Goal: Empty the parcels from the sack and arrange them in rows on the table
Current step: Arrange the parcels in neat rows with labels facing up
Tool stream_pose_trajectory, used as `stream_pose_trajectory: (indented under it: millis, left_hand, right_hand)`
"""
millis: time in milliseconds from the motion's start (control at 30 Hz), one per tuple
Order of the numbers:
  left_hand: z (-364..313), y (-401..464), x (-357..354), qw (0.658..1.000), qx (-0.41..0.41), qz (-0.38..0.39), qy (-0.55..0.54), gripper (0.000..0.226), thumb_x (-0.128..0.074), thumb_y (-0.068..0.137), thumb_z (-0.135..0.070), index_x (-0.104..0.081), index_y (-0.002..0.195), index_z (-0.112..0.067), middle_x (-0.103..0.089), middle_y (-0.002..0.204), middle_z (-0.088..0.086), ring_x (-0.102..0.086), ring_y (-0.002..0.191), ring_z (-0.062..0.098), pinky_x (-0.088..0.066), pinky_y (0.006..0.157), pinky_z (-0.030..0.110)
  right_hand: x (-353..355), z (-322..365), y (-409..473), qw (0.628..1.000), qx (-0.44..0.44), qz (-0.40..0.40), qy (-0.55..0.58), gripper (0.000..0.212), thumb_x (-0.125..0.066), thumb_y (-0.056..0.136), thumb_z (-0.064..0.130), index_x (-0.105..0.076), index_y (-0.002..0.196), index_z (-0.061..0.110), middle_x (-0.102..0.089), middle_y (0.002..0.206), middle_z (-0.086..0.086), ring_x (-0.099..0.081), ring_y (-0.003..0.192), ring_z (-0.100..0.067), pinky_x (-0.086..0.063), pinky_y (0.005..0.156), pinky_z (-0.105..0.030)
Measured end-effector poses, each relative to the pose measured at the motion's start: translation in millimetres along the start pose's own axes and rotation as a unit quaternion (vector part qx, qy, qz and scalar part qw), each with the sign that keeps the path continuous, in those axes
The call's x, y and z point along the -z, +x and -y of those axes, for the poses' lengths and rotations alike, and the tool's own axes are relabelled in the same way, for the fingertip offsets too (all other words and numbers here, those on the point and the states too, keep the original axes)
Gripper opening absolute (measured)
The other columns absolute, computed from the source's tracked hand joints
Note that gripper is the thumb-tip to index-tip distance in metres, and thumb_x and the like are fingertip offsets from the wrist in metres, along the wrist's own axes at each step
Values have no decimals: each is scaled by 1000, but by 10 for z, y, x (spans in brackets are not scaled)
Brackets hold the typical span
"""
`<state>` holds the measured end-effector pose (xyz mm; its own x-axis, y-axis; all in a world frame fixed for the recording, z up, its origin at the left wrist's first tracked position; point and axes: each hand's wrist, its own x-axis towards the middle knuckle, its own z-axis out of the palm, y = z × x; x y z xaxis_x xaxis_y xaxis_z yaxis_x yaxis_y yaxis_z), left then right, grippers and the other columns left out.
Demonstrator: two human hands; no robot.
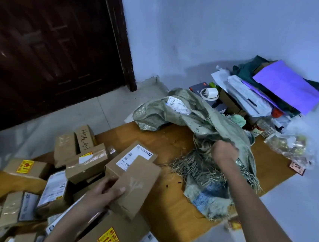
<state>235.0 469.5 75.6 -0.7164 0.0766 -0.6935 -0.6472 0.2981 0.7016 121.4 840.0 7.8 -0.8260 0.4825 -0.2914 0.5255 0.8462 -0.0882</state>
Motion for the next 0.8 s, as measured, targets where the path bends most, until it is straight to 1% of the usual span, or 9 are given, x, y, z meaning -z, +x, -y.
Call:
stream_pose_trajectory:
  millis: [67,133,200,233,333,400,567,733,800]
  left_hand:
    - [34,26,66,999,-14,-41,-30,66,-78,66,-50,-54,122,-24,-65,110,2,-64,96,24,-56,72,36]
    - [67,52,113,994,-40,-79,-57,50,-71,81,-38,-52,124,-19,-64,111,4,-64,96,23,-55,69,34]
    - [88,94,149,988,-61,-110,-90,42,-65,87,-31,-52,124,-15,-64,112,5,-64,96,21,-54,73,34]
    - [113,106,177,984,-67,-121,-109,41,-64,88,-29,-53,124,-14,-64,113,6,-64,98,21,-54,76,36]
    - [218,80,272,975,-86,-143,-145,44,-65,87,-29,-52,127,-13,-63,119,7,-64,103,23,-55,81,39]
    - [320,18,388,967,-99,-162,-172,43,-62,89,-24,-51,128,-10,-63,120,8,-63,103,23,-54,76,36]
    - [728,-224,665,945,-71,-201,-249,42,-61,91,-22,-49,128,-7,-63,115,10,-64,93,18,-52,68,28]
    - [1265,-532,927,924,-47,-230,-302,59,-72,75,-43,-51,124,-19,-65,117,6,-65,102,20,-52,79,37]
    - [1411,-647,1014,910,-48,-233,-340,48,-67,85,-35,-48,126,-18,-64,117,5,-65,101,18,-52,76,33]
  right_hand:
    - [-73,-60,-83,997,4,-3,-82,34,-70,81,25,-64,113,17,-58,121,-13,-49,116,-32,-44,96,-44]
    - [-147,-20,-308,993,54,-66,-83,54,-75,75,39,-56,120,17,-52,126,-16,-46,119,-35,-43,96,-48]
    - [-224,85,-530,982,123,-135,-49,52,-75,74,34,-56,118,15,-50,123,-15,-47,116,-34,-45,93,-48]
    - [-279,164,-623,977,164,-133,-37,50,-74,74,28,-56,118,13,-49,121,-14,-48,114,-33,-45,93,-47]
    - [-433,401,-890,961,264,-65,44,39,-65,81,25,-58,118,14,-51,114,-8,-54,107,-28,-51,86,-41]
    - [-433,610,-1049,943,296,-75,134,32,-60,84,23,-59,115,16,-52,108,-3,-57,96,-21,-52,77,-37]
    - [-309,1296,-1676,884,360,-21,296,24,-59,84,15,-62,107,15,-56,98,1,-59,81,-13,-52,78,-33]
    - [-549,1892,-2454,840,445,113,289,25,-56,86,28,-60,109,19,-60,94,1,-60,80,-12,-53,74,-40]
    - [-654,2080,-2713,835,469,142,250,32,-55,89,35,-57,117,20,-60,102,1,-61,89,-14,-53,78,-41]
